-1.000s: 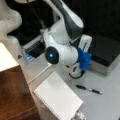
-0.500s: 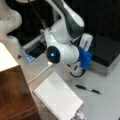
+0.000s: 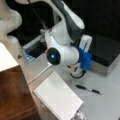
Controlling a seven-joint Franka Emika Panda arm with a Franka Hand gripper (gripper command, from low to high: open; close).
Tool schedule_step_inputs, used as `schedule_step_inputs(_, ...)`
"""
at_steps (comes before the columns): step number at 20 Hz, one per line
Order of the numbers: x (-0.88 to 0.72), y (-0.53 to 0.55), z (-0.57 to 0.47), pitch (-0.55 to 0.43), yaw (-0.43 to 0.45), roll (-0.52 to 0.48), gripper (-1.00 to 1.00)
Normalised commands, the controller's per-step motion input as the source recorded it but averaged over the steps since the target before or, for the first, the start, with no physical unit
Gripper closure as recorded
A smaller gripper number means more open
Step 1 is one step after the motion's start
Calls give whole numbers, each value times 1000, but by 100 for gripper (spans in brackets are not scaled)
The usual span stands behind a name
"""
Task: Turn on the lamps. Open the box. Pick up the pen. Put it in the box.
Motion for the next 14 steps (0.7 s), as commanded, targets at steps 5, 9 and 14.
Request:
schedule_step_inputs(5,149,-87,-52,-31,42,136,100)
schedule_step_inputs(9,149,-78,-57,-15,33,110,100)
schedule_step_inputs(14,131,-50,3,13,38,84,100)
